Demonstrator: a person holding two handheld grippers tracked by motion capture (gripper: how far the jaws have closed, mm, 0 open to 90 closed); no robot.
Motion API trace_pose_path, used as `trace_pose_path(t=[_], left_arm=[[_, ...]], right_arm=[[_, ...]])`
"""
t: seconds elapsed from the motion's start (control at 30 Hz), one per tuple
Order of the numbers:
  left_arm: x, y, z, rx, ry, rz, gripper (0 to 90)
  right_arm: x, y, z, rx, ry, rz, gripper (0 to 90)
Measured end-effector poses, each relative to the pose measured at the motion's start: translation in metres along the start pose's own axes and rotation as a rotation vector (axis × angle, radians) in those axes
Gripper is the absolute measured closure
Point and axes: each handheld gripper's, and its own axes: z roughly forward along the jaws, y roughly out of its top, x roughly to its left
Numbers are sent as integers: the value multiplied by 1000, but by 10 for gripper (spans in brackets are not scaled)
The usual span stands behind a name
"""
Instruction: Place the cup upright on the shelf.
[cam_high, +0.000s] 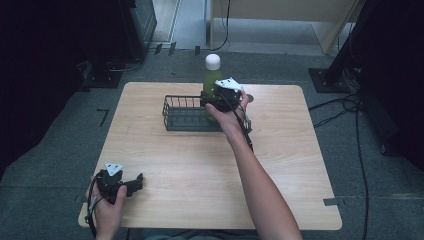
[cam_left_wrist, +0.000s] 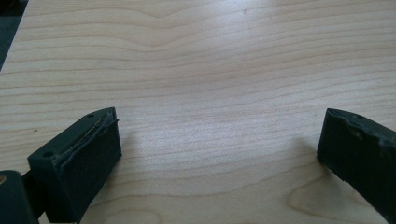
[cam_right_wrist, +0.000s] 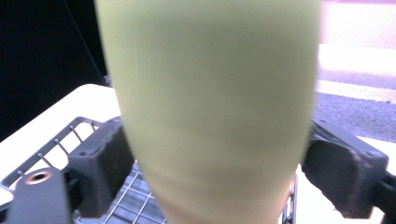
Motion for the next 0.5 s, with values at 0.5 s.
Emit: trace_pose_path(t=[0.5], left_arm=[[0, 0, 0, -1, 0, 0, 0]], right_arm=[[-7, 3, -24, 7, 25, 3, 0]])
